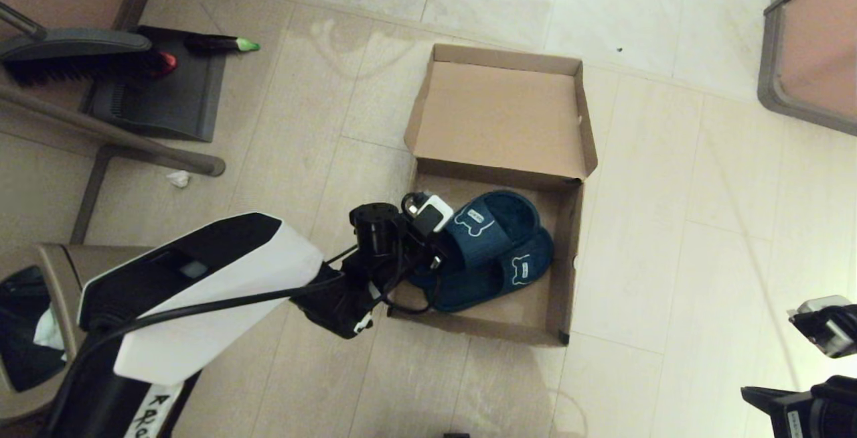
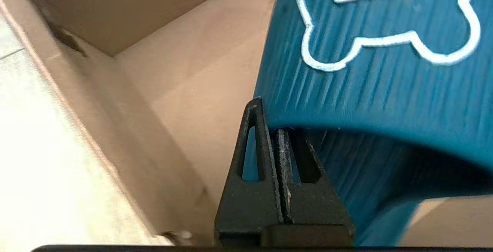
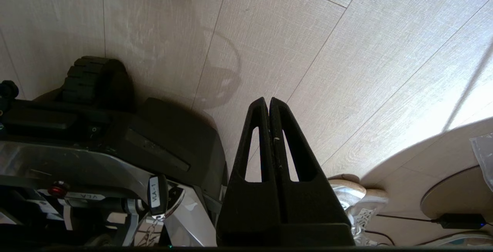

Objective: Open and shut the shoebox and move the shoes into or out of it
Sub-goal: Put the shoes into the shoe box

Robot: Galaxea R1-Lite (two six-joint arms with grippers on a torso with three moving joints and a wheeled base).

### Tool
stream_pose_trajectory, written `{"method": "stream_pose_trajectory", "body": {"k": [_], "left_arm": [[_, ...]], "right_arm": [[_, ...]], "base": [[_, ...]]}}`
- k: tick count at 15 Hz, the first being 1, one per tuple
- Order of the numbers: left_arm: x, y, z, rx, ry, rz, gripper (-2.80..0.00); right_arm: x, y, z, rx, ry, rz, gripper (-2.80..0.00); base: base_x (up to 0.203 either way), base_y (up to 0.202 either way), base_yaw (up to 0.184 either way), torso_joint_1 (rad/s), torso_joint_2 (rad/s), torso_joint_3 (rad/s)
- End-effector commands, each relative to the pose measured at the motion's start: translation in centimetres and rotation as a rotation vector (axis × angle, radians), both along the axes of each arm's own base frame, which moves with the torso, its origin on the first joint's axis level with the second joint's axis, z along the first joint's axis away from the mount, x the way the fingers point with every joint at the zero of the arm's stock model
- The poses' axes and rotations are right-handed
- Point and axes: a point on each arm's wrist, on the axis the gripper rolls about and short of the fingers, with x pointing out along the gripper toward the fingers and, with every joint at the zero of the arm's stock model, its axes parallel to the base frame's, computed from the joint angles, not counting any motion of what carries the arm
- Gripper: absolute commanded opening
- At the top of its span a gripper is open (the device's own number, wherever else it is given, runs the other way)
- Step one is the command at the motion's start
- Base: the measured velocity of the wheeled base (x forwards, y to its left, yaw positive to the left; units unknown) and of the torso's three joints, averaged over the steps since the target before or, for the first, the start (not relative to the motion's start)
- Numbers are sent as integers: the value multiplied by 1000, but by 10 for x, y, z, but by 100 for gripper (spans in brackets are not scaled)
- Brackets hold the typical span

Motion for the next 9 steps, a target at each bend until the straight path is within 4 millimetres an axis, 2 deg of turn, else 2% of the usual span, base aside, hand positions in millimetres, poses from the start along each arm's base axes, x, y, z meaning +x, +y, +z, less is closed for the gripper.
{"method": "stream_pose_trajectory", "body": {"k": [1, 9], "left_arm": [[7, 5, -2, 7, -8, 11, -280], [41, -16, -5, 22, -111, -38, -280]], "right_arm": [[0, 0, 0, 0, 0, 0, -280], [-1, 0, -3, -1, 11, -1, -280]], "base": [[0, 0, 0, 0, 0, 0], [0, 0, 0, 0, 0, 0]]}}
